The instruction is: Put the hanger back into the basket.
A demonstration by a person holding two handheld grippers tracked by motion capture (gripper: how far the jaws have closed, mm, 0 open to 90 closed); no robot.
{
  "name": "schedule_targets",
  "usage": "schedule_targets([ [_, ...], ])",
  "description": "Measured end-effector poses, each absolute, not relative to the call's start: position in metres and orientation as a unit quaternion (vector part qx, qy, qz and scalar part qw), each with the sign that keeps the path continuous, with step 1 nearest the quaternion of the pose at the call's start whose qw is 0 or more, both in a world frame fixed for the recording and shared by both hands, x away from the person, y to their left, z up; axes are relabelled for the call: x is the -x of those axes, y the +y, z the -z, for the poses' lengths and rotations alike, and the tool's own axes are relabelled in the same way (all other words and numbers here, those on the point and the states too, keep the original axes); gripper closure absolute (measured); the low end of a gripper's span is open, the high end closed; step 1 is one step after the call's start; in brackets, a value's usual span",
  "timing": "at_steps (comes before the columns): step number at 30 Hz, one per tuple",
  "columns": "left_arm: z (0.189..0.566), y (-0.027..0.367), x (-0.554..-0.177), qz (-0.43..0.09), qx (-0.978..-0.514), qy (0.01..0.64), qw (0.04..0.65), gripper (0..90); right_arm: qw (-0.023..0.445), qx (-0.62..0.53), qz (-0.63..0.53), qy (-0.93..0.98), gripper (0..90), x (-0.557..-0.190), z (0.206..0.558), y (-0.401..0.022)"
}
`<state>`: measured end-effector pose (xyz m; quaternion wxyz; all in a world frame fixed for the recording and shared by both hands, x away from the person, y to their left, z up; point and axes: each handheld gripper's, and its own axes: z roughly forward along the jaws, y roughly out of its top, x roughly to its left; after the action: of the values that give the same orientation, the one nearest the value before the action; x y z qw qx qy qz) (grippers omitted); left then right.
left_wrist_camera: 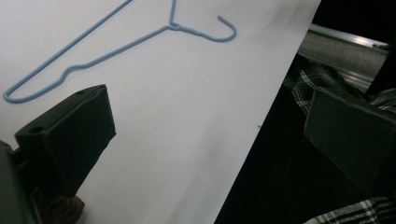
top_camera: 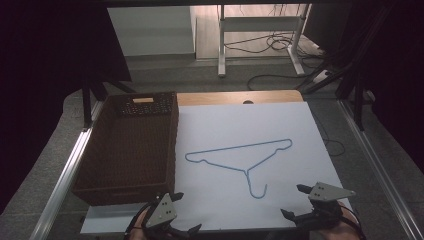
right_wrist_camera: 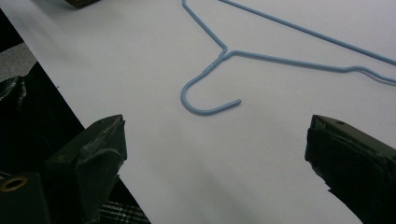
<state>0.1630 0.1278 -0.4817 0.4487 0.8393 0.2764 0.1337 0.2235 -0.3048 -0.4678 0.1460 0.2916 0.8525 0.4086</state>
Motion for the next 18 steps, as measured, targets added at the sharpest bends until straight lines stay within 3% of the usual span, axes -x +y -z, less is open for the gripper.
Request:
schedule_targets([
  [13, 0.4819, 0.1290, -0.1634, -0.137, -0.839, 0.280, 0.446, 2.1, 0.124, -0.321, -0.400, 0.850, 1.0, -0.2251, 0.4754, -0.2977],
  [18, 0.4820, 0.1294, -0.1634, -0.138, -0.839, 0.280, 0.445, 2.0, 0.119, -0.322, -0.385, 0.857, 6.3, -0.2244, 0.4750, -0.2957],
])
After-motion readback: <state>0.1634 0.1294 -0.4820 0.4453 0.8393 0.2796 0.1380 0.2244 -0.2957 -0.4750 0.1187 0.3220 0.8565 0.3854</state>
